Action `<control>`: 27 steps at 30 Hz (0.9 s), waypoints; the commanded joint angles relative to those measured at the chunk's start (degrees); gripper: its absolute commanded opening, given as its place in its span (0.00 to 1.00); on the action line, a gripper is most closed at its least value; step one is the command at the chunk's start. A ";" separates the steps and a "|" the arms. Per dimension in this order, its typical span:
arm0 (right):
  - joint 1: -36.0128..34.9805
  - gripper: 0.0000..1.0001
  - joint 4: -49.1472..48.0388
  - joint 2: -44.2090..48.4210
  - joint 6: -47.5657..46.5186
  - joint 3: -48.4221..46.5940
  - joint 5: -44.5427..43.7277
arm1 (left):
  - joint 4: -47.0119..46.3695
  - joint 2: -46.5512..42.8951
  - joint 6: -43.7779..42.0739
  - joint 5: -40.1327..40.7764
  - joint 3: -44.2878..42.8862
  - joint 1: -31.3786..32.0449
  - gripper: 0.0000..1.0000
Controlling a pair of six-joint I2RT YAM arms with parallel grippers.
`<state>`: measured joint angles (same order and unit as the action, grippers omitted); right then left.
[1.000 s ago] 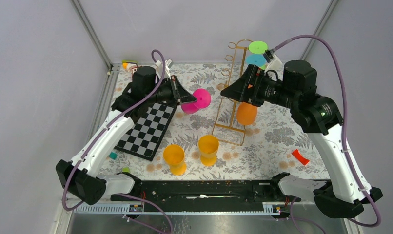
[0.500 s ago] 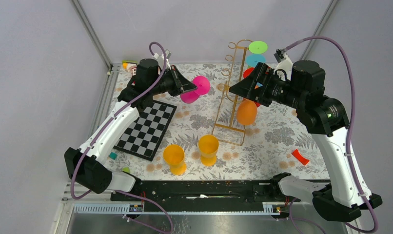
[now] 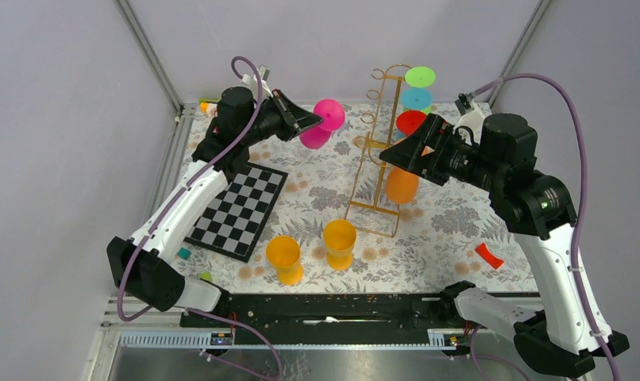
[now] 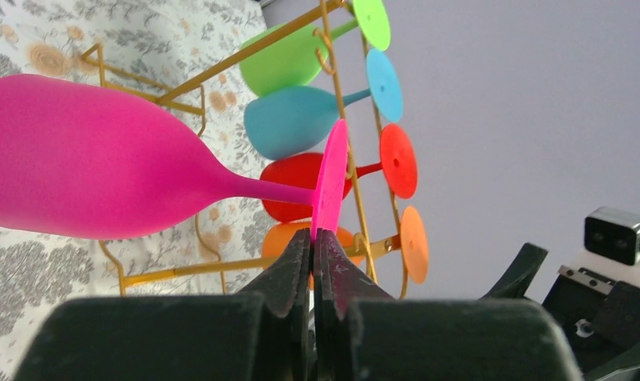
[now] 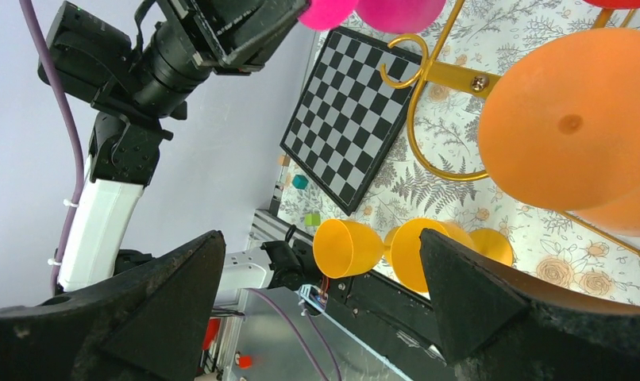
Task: Place the wine glass upside down on the wine glass rack
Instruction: Turn the wine glass upside down at the wine rack.
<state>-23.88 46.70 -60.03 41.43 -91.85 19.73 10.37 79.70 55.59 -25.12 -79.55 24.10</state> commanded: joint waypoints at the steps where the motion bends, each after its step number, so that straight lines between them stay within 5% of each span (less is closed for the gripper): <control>1: 0.32 1.00 -0.76 0.95 0.46 -0.19 -1.62 | -7.60 1.92 3.35 1.31 -5.09 -0.36 0.00; 27: 4.31 1.00 -6.23 -2.62 0.18 -2.16 -0.32 | -12.95 21.36 13.79 -2.33 -23.55 -0.10 0.00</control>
<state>-21.10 44.23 -63.77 41.39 -93.89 19.35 2.83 100.86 67.44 -25.98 -99.77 24.05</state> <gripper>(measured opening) 0.993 0.018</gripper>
